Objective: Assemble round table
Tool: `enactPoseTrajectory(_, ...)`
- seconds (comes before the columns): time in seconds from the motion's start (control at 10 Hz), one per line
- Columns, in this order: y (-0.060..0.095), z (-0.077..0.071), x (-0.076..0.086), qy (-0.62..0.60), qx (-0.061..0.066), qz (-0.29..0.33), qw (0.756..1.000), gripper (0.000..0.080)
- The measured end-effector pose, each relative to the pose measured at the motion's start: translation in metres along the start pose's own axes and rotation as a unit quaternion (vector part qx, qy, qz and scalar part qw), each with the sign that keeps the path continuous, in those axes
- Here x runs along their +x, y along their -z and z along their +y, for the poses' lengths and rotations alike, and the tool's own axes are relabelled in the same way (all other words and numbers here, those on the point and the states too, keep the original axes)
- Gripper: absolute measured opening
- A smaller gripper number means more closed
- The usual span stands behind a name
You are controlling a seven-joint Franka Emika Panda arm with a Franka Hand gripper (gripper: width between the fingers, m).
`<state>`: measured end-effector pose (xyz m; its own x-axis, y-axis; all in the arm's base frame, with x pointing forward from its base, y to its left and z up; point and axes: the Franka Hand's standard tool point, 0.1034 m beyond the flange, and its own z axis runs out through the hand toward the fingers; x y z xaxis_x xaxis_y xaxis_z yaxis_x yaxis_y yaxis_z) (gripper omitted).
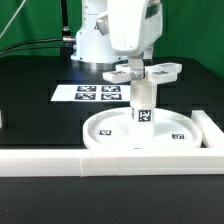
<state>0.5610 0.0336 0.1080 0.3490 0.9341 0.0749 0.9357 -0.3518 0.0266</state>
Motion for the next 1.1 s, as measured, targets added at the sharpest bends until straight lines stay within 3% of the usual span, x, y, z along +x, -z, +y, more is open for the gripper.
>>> enactPoseTrajectory(0.3,0.0,0.0002,-0.0006,-0.012,0.0,0.0,1.0,0.044)
enactPoseTrajectory(0.6,-0.0005,-0.0001,-0.0007,-0.119,0.001,0.001,0.993,0.044)
enactPoseTrajectory(0.9,-0.0013,-0.0006,-0.0004,-0.281,0.0,0.001,0.96,0.044)
enactPoseTrajectory(1.1,-0.0018,-0.0029,0.0007,-0.408,-0.001,0.002,0.913,0.0442)
